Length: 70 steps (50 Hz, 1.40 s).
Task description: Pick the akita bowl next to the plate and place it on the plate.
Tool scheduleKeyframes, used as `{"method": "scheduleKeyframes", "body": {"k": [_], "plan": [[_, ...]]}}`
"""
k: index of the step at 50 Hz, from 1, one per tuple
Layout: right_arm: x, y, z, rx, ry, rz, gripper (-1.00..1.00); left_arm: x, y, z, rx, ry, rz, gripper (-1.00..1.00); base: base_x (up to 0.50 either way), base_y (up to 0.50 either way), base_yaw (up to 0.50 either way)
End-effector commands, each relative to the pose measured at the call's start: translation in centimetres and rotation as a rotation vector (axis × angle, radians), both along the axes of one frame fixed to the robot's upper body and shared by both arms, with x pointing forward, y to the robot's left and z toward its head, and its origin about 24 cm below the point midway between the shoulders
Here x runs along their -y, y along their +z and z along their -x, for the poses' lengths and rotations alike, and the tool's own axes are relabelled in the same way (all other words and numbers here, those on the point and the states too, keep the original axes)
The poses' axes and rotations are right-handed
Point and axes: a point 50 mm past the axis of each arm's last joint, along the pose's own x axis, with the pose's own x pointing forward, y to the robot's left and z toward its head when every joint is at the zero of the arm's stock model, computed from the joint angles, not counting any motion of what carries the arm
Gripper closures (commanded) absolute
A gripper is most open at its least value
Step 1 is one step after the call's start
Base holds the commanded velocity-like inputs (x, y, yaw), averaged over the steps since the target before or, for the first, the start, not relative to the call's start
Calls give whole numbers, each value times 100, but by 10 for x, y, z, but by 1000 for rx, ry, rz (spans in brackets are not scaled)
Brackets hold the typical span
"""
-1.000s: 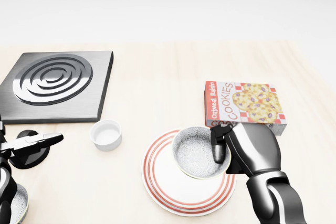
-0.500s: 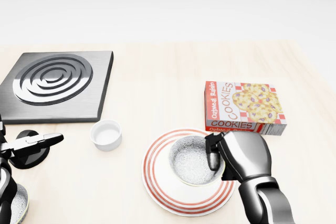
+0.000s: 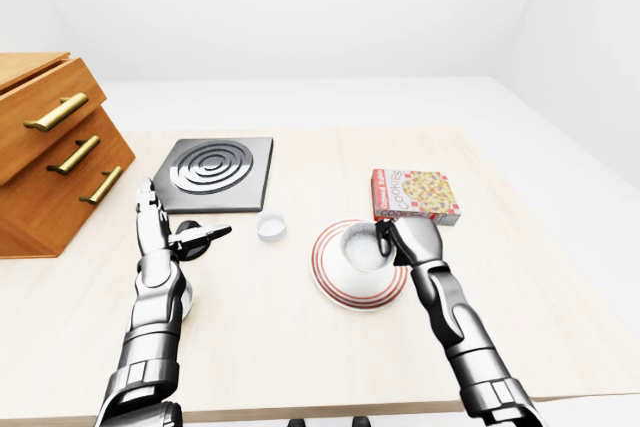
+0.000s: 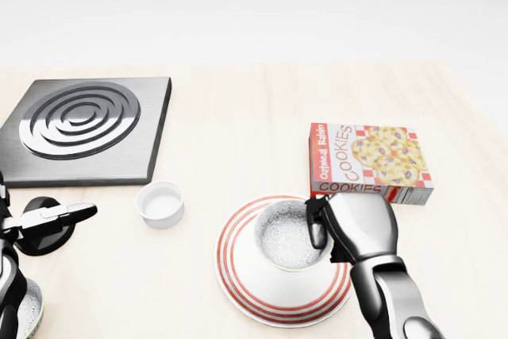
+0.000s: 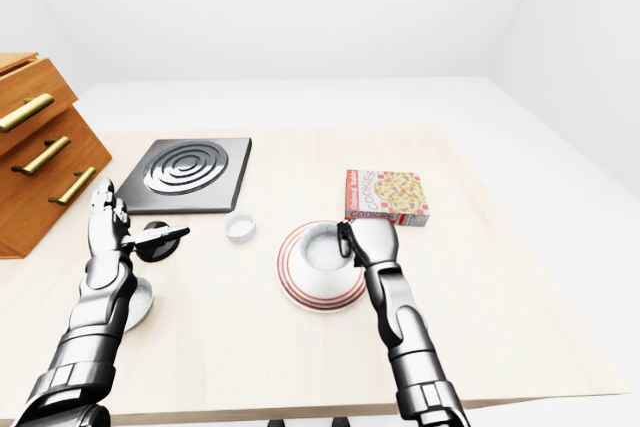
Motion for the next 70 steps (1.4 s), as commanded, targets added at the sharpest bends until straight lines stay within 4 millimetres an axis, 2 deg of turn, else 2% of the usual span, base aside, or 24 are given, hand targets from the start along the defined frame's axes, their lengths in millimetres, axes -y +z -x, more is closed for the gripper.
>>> {"method": "scheduleKeyframes", "body": {"k": [1,18,38,70], "plan": [[6,-7,-7,-22,-68,-268,100,0,-2,0,-6,-1,1,-100,0,0,0],[7,-21,-9,-65,-89,-254,100,-1,-6,-1,-29,3,5,-100,0,0,0],[12,-24,-18,-47,-121,-209,100,1,-4,0,-18,1,3,-100,0,0,0],[9,-32,-19,-53,-127,-179,100,1,-4,0,-17,0,3,-100,0,0,0]]}}
